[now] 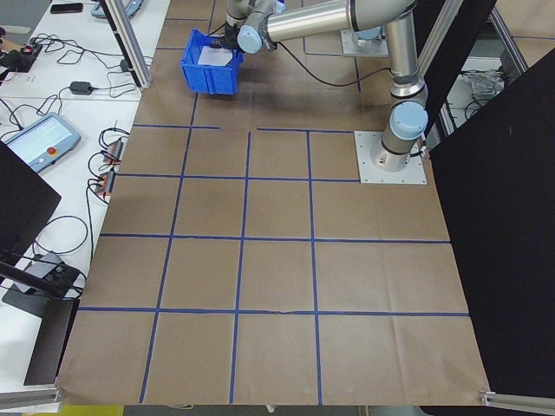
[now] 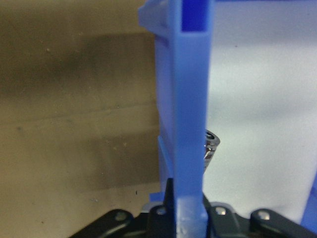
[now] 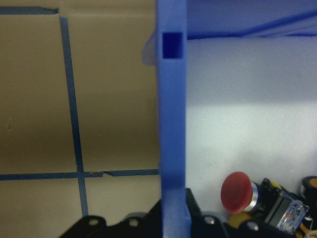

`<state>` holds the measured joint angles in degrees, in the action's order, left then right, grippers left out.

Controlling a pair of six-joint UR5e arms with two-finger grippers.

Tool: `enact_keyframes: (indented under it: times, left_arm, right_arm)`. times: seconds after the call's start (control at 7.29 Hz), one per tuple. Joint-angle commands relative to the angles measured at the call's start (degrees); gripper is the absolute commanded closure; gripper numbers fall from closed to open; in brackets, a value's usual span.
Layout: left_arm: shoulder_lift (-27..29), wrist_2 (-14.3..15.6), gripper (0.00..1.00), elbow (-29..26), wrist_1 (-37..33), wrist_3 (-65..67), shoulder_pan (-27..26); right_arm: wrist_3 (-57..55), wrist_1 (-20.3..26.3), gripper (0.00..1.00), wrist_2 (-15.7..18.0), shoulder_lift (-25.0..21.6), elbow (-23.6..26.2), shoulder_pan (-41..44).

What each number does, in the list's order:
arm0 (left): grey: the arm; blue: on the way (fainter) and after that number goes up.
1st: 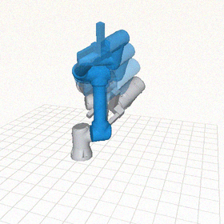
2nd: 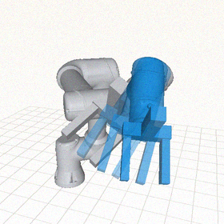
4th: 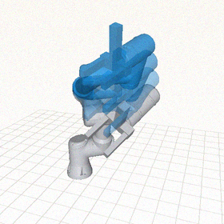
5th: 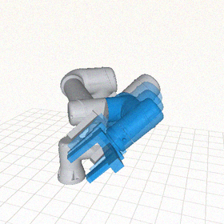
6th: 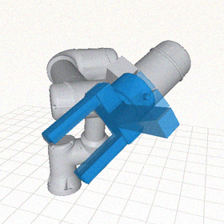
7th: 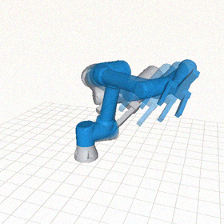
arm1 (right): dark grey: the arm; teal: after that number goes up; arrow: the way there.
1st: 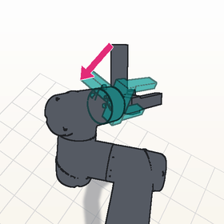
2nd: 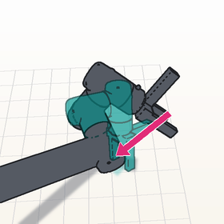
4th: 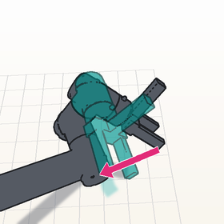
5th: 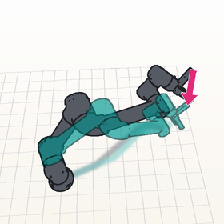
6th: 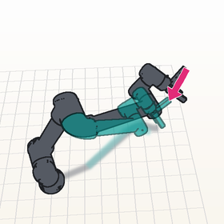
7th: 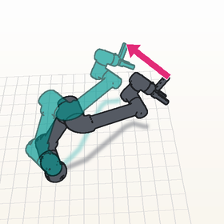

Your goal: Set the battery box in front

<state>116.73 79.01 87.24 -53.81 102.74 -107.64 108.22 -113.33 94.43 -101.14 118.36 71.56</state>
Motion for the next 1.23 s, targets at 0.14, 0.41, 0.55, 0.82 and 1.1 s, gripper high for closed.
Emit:
enact_keyframes:
  times: [0.14, 0.41, 0.55, 0.82, 1.1]
  left_arm:
    - [0.5, -1.1, 0.1, 0.1, 0.0, 2.0, 0.1]
    - [-1.6, -0.7, 0.13, -1.4, -0.4, 0.1, 2.1]
    - [-4.3, -0.7, 0.14, -0.4, -1.2, -2.3, 4.0]
    - [-8.4, 0.4, 0.14, 0.1, -7.9, -14.3, 4.9]
    - [-13.9, 6.3, 0.12, -0.1, -19.3, -34.2, 6.4]
  right_arm:
    - [0.3, 1.9, 1.0, 0.5, -3.3, 3.4, 0.2]
    - [-0.6, 2.0, 1.0, 0.0, -9.6, 8.1, 0.7]
    - [-2.1, 2.1, 1.0, -0.1, -11.6, 10.3, 0.9]
    - [-4.5, 2.1, 1.0, -2.1, -12.8, 12.2, 4.4]
    - [-14.7, 2.3, 1.0, -2.2, -12.4, 12.4, 13.8]
